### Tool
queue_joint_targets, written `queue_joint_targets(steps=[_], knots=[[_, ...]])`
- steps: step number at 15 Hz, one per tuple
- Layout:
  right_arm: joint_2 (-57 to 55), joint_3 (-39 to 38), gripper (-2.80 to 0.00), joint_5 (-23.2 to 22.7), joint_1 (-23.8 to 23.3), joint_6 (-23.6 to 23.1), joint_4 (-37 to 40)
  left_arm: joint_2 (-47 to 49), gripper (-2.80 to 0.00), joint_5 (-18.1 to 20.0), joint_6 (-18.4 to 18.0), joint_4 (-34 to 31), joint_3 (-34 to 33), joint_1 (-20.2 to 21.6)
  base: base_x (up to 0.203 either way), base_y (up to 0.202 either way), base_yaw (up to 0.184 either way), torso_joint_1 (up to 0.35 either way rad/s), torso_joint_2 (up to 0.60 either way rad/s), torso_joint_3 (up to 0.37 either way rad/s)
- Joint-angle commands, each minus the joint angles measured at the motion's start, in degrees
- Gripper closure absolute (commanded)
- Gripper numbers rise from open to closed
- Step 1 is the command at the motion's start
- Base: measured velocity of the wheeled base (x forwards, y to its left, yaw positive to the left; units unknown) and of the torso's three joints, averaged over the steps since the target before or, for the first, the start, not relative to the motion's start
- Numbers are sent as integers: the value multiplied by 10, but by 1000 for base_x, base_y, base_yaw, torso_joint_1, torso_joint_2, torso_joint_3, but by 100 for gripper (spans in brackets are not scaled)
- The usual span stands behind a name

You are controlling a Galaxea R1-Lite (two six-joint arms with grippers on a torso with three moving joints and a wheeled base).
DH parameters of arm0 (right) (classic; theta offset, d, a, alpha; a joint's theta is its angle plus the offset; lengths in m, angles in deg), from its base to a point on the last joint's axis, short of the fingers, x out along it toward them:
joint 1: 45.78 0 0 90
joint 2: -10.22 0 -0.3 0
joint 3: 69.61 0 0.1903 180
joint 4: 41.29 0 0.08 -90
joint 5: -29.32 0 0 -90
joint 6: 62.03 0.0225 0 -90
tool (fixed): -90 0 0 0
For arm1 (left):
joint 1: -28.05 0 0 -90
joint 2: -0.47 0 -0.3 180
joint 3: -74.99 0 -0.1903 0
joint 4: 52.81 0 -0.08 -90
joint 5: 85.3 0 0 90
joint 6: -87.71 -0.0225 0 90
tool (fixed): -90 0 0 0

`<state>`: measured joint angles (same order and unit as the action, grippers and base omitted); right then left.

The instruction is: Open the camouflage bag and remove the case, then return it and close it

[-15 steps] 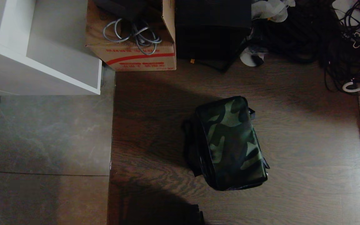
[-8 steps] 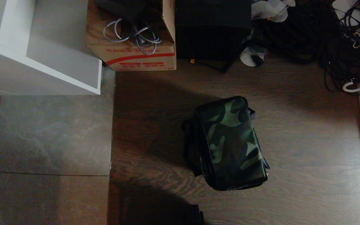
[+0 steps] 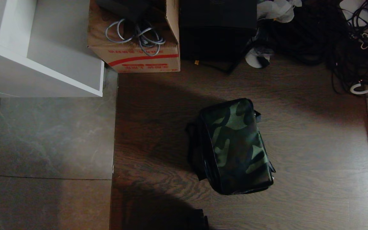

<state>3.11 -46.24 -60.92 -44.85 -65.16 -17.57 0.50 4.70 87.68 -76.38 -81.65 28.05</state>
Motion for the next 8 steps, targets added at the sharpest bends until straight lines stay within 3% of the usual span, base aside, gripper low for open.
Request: queue_joint_targets(steps=[1, 8], knots=[[-2, 0, 0, 0, 0, 0, 0, 0, 0, 0, 0, 0, 0, 0, 0, 0, 0, 0, 0, 0], [-2, 0, 0, 0, 0, 0, 0, 0, 0, 0, 1, 0, 0, 0, 0, 0, 0, 0, 0, 0]])
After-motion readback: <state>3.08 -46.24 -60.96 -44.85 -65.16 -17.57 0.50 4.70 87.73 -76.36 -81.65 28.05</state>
